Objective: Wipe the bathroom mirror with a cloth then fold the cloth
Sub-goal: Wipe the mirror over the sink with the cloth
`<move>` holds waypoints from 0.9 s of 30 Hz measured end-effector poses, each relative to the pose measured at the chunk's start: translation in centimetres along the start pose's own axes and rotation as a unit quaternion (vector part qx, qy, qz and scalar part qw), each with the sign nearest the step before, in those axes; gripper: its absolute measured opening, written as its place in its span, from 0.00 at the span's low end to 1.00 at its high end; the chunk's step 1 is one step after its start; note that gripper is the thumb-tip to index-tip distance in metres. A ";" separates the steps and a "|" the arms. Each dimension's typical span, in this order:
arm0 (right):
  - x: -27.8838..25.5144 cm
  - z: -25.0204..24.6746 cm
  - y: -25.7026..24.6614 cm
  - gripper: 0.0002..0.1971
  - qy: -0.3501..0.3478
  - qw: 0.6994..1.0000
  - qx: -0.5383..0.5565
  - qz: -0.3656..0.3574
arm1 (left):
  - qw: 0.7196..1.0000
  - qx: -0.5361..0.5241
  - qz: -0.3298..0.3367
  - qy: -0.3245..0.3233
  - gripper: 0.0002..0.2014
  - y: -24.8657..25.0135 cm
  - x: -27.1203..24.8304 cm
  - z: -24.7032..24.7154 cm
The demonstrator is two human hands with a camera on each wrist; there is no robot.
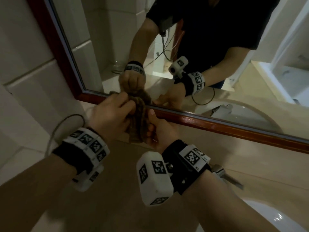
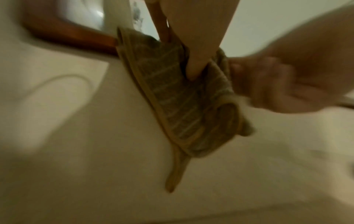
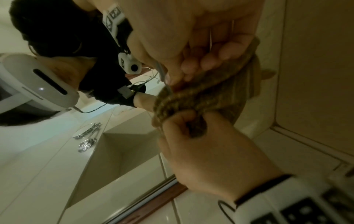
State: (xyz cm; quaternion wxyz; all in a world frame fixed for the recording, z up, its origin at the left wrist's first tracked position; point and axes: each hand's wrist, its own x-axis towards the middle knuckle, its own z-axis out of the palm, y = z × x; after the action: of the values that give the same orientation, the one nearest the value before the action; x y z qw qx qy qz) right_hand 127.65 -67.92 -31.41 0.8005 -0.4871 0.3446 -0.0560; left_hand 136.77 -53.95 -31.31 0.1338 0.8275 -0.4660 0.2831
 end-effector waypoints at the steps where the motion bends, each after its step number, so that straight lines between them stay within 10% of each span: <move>1: -0.1 -0.2 -0.1 0.14 -0.006 1.000 -0.004 0.003 | 1.000 0.000 -0.011 -0.018 0.08 -1.3 -0.3 -0.4; 8: -1.1 0.7 -0.4 0.14 0.009 1.000 -0.012 0.018 | 0.982 -0.037 -0.183 0.013 0.10 -5.2 -2.5 -2.2; 18: -1.6 5.4 -0.8 0.23 -0.001 0.996 -0.062 0.061 | 0.830 -0.262 -0.422 0.254 0.23 0.1 0.2 -1.3; 21: -2.0 7.1 -1.6 0.19 -0.040 0.994 -0.088 0.051 | 0.906 -0.245 -0.269 0.216 0.29 -0.4 1.2 -1.0; 27: -5.7 8.8 -4.8 0.24 -0.112 0.974 -0.103 -0.170 | 0.940 -0.188 -0.203 0.202 0.38 -3.8 6.9 -4.5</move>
State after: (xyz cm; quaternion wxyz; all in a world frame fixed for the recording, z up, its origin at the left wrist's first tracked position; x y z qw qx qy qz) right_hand 129.89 -61.45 -22.09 0.7586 -0.6212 0.1688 -0.1002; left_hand 141.22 -54.60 -23.46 0.4327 0.7897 -0.2961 0.3186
